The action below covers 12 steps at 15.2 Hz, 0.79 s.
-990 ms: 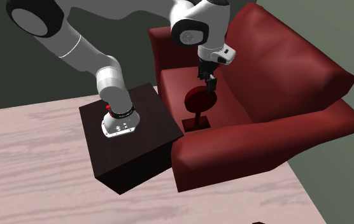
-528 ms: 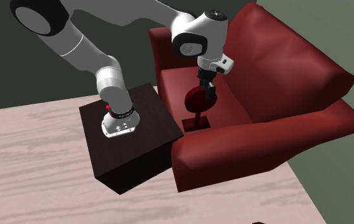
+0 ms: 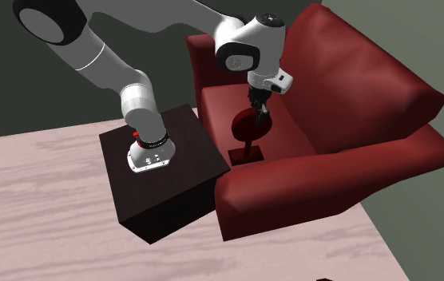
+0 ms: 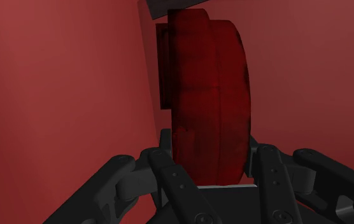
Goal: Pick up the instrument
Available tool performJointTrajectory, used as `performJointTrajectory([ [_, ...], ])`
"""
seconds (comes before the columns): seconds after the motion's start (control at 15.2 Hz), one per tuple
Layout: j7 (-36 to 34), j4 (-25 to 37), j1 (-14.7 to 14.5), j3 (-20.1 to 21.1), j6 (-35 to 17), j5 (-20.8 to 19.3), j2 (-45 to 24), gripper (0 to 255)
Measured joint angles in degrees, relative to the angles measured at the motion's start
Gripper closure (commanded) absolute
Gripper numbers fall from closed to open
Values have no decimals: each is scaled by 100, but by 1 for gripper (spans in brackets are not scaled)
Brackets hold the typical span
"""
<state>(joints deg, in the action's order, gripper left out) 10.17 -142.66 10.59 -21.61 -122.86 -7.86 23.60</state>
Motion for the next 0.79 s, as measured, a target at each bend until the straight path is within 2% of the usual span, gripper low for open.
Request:
performJointTrajectory([
  [0.26,-3,21,-2,3,30,4,2,255],
  [0.79,-33,453,-6,90,656,16,189,255],
])
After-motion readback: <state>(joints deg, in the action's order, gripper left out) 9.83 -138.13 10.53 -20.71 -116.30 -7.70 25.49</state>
